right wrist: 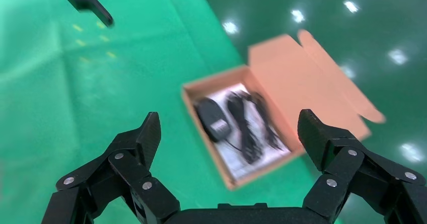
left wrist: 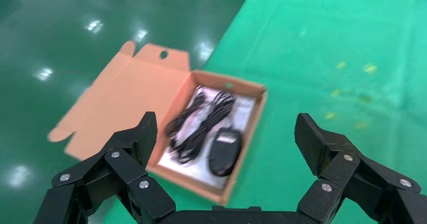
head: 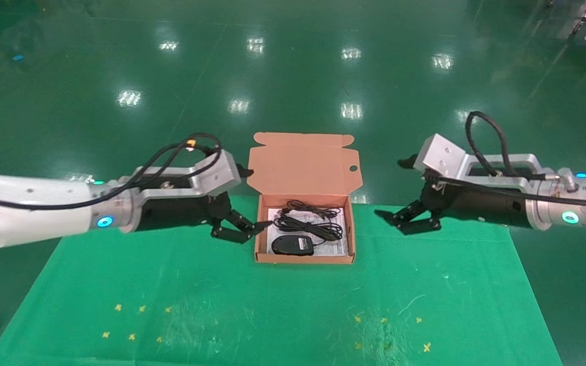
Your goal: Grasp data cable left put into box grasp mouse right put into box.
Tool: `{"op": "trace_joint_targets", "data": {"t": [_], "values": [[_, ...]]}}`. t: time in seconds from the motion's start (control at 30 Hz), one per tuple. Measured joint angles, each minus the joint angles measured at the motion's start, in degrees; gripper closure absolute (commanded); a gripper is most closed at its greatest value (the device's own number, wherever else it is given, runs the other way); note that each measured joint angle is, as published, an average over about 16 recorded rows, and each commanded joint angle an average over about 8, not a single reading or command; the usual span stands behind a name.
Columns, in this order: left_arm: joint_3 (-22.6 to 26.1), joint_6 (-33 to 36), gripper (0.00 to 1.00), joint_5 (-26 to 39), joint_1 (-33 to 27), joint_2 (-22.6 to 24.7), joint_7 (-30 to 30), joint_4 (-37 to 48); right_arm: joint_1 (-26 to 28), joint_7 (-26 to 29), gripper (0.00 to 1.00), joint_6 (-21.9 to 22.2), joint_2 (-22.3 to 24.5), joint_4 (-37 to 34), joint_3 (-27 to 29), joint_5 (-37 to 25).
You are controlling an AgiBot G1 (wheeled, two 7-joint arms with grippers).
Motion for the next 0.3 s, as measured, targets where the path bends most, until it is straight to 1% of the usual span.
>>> {"op": "trace_joint_targets", "data": {"t": [0.07, 0.3], "values": [[-1.6, 1.8, 0.0, -2.0, 1.3, -1.1, -0.1, -0.9, -1.4, -0.2, 0.0, -1.5, 0.5, 0.7, 1.4, 2.2], [-4.4, 4.8, 0.0, -5.6, 3.5, -3.1, -0.2, -2.4, -3.8, -0.7, 0.0, -4.2, 1.3, 1.9, 4.0, 6.0]]}}
